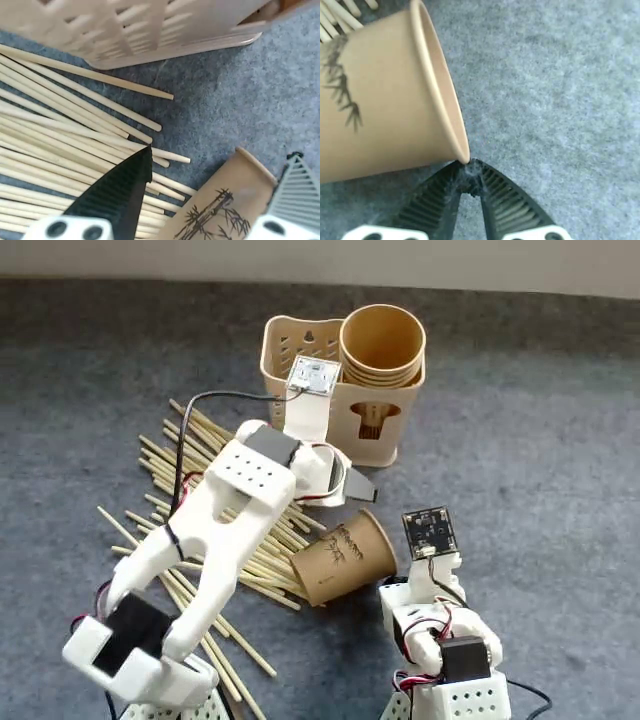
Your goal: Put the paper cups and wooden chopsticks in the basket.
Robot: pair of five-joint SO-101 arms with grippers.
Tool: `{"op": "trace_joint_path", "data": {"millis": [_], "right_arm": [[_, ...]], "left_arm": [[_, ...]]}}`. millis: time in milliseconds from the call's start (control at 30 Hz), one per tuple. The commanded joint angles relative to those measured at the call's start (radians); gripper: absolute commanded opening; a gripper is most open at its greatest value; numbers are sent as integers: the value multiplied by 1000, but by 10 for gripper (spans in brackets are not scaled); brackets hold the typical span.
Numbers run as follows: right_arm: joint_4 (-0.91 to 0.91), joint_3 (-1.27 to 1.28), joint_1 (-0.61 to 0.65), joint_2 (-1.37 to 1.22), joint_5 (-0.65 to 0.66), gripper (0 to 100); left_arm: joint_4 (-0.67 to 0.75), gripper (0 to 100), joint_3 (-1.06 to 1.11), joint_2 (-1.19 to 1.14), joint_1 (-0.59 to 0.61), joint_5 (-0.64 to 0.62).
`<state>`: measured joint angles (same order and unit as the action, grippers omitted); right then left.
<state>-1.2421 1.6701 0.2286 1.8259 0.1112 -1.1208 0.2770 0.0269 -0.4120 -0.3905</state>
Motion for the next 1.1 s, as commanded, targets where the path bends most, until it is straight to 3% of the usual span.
{"op": "trace_joint_path", "data": {"millis": [0,167,233,667,867,1067], "right_arm": [[-5,130,8,13,-5,5],[-5,130,8,13,-5,5],[-5,130,8,13,-5,5],[-5,130,8,13,-5,5],[-5,130,8,13,-5,5],[-5,130,8,13,-5,5]], "left_arm": [[8,377,-114,-61,-45,-5],[-25,374,-131,-113,-90,8],[-74,369,-137,-113,-91,66],[-310,281,-160,-108,31,241],[-465,277,-246,-110,27,241],[-491,277,-249,-119,-16,235]]}}
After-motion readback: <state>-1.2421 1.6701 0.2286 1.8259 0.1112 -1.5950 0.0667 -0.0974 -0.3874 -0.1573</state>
